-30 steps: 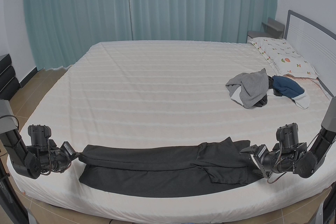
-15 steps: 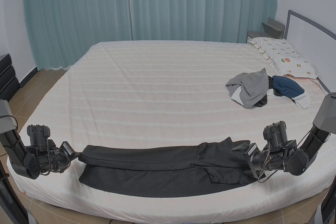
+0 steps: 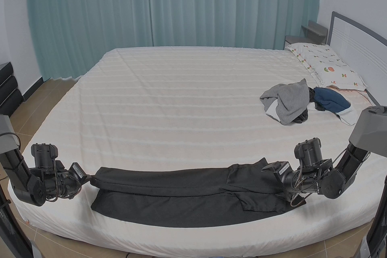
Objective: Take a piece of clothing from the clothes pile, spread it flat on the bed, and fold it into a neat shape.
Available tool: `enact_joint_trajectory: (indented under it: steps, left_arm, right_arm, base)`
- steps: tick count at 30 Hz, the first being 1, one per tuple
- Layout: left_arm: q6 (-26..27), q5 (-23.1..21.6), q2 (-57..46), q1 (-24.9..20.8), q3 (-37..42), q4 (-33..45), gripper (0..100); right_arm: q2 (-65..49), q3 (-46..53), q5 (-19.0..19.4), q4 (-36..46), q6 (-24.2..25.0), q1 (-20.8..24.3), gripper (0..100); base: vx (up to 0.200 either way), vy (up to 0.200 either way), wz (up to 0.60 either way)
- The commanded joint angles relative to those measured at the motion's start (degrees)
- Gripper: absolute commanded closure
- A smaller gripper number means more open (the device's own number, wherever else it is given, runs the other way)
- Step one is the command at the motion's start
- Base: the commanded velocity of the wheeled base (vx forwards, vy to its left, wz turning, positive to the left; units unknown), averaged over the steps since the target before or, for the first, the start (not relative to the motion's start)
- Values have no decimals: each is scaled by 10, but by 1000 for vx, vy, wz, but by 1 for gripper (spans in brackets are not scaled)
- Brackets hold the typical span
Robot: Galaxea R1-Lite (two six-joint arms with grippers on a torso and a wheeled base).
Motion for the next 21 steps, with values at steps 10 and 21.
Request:
enact_joint_trajectory:
  steps: [10, 21]
  left_arm:
    - [-1, 0, 1, 0, -2, 0, 100]
    - [-13, 9, 3, -2, -62, 1, 100]
  right_arm:
    - [22, -12, -20, 3, -1, 0, 100]
    - [-7, -84, -22, 70, -9, -21, 100]
  base:
    - [0, 0, 0]
    - [0, 0, 0]
